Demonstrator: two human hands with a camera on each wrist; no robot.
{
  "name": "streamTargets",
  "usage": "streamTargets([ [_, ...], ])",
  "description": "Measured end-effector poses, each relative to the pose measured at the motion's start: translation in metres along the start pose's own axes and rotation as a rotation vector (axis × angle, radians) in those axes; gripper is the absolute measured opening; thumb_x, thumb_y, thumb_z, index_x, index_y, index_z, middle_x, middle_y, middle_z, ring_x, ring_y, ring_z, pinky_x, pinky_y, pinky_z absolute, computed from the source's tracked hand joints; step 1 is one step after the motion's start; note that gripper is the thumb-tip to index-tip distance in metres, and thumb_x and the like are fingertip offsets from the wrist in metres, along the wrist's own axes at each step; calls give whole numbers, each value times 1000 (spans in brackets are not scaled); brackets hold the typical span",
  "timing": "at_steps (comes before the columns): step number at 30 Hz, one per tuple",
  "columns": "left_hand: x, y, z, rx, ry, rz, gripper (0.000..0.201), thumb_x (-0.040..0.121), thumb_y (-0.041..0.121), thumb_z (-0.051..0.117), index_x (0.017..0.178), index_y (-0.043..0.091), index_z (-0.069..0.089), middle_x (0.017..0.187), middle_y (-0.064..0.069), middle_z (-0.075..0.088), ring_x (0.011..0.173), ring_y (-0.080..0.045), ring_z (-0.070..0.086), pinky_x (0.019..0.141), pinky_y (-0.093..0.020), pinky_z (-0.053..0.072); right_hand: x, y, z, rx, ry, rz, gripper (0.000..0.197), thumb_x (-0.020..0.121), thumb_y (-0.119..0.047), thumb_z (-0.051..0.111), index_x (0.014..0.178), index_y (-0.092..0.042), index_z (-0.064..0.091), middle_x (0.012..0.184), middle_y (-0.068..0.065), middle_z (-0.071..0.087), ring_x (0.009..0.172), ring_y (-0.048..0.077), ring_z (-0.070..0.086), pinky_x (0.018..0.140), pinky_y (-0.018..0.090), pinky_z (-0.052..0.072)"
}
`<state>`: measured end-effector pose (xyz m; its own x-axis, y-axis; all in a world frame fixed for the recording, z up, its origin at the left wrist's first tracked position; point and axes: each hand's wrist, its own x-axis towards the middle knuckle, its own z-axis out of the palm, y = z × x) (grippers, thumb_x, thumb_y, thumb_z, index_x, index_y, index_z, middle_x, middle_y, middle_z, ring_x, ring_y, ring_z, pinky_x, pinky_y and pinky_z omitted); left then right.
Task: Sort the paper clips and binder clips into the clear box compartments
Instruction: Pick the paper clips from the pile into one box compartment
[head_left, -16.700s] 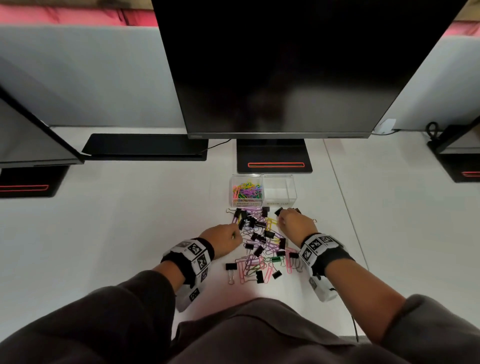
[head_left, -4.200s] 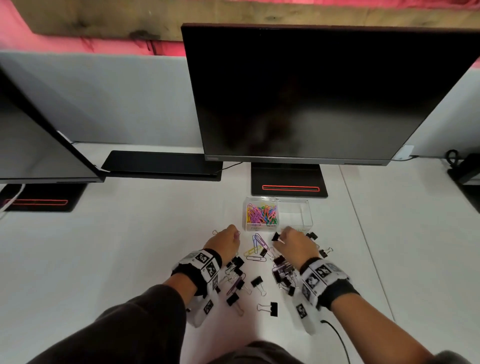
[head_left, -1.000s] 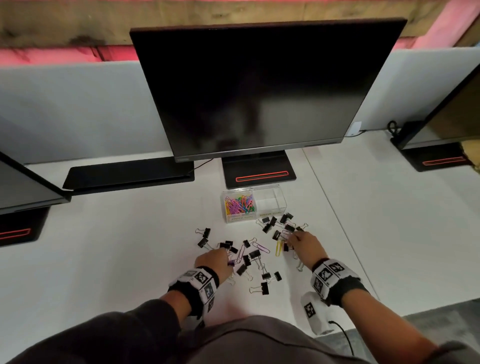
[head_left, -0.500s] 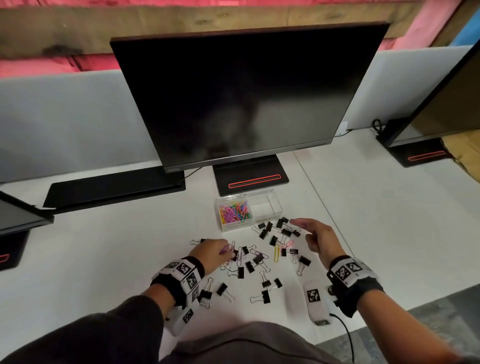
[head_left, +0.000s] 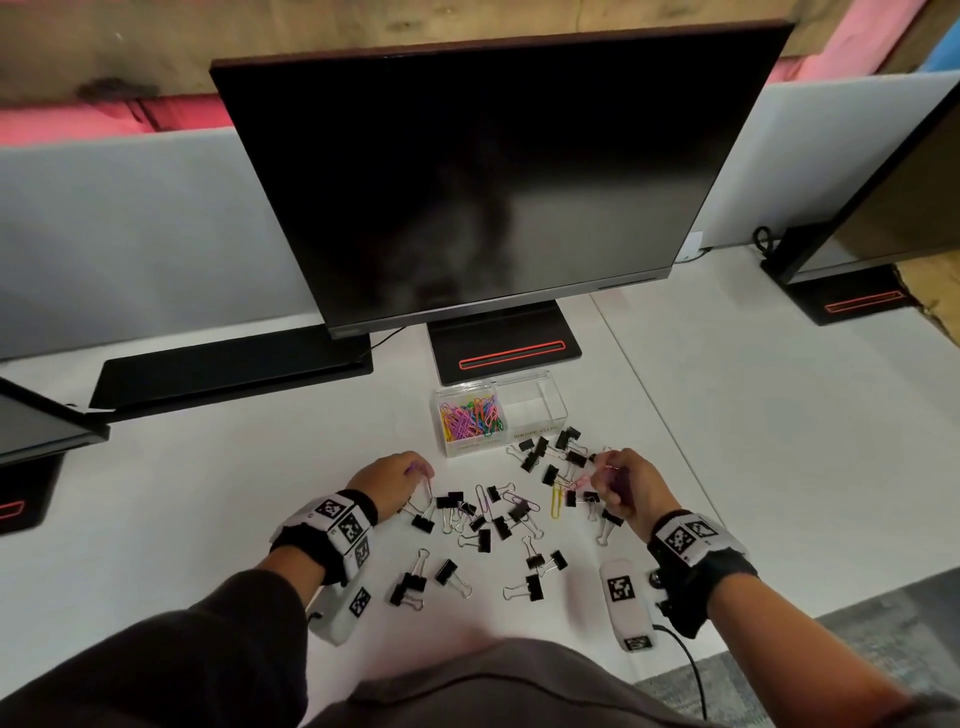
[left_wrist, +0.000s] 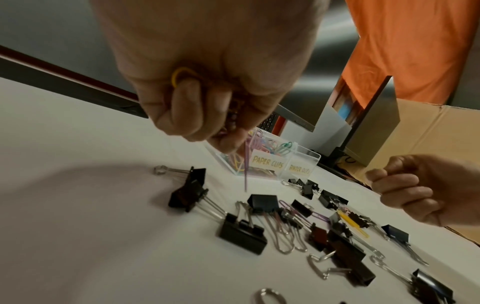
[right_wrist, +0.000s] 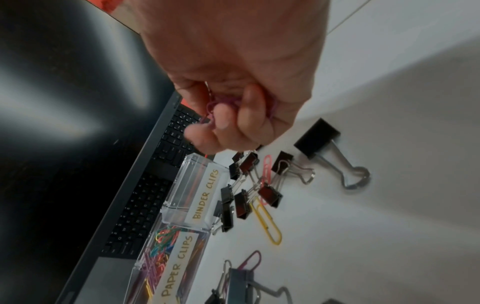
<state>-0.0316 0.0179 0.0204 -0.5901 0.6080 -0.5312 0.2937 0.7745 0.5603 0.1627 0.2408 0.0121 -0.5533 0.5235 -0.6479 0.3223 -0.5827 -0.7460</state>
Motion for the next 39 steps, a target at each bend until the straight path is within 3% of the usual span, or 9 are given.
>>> streamTargets([
  [5, 3, -5, -1, 55, 5, -7, 23, 98, 31, 39, 81, 22, 52, 83, -2, 55, 82, -23, 52, 75, -25, 35, 5, 0, 1, 35, -61, 91, 44, 97, -32, 31, 57, -15, 39, 38, -3, 48, 25, 8, 36, 26, 9, 15],
  [10, 2, 0, -5, 61, -33, 46, 38, 96, 42, 40, 120, 22, 62, 105, 0, 64, 102, -20, 58, 91, -28, 42, 4, -8, -6, -279, 8, -8, 26, 97, -10, 35, 77, -11, 52, 45, -4, 61, 34, 5, 40, 29, 12, 20],
  [18, 9, 6, -3, -14, -10, 17, 38, 98, 32, 41, 67, 20, 60, 60, 0, 47, 56, -14, 43, 57, -24, 35, 10, -3, -6, -1183, 52, -257, 10, 91, -22, 48, 95, -18, 57, 74, -2, 57, 66, 17, 52, 56, 21, 39],
  [22, 8, 15, -2, -15, -2, 70, 35, 101, 27, 34, 114, 15, 63, 74, -2, 50, 72, -17, 46, 73, -23, 36, 13, -10, 4, -1647, -25, -286, 25, 90, -28, 48, 113, -21, 54, 110, 4, 64, 101, 24, 61, 84, 34, 46],
  [25, 10, 16, 1, -88, 2, 88, 35, 101, 21, 32, 109, 10, 65, 88, -4, 54, 72, -14, 46, 70, -23, 38, 16, -15, 13, -1767, -105, -313, 18, 92, -22, 43, 104, -16, 55, 109, 4, 63, 102, 24, 59, 84, 34, 46],
  [29, 13, 14, 9, -241, -4, 80, 28, 101, 16, 32, 96, 18, 59, 71, 4, 49, 56, -8, 41, 54, -16, 35, 22, -14, 11, -1673, -158, -290, 13, 91, -21, 40, 79, -17, 43, 79, 0, 51, 77, 21, 53, 67, 28, 39],
  [33, 9, 15, 17, -495, -98, -11, 24, 100, 4, 31, 115, 17, 46, 78, 2, 58, 34, 0, 43, 34, -8, 29, 16, -21, -1, -1001, -113, -246, 29, 94, -13, 41, 65, -18, 40, 61, 0, 47, 47, 10, 37, 48, 21, 29],
  [36, 10, 17, 20, -383, -120, 5, 32, 98, 2, 30, 111, 16, 56, 68, 0, 46, 42, -8, 37, 39, -13, 32, 1, -20, -7, -671, -162, -172, 27, 91, 2, 36, 71, -15, 44, 49, 4, 49, 33, 7, 33, 37, 16, 25],
  [39, 12, 27, 19, -118, -68, 36, 36, 96, 13, 34, 73, 23, 60, 66, 2, 44, 62, -18, 45, 62, -25, 38, -13, -7, -4, -863, -259, -158, 30, 90, 2, 38, 76, -22, 51, 58, -2, 49, 48, 8, 40, 47, 17, 32],
])
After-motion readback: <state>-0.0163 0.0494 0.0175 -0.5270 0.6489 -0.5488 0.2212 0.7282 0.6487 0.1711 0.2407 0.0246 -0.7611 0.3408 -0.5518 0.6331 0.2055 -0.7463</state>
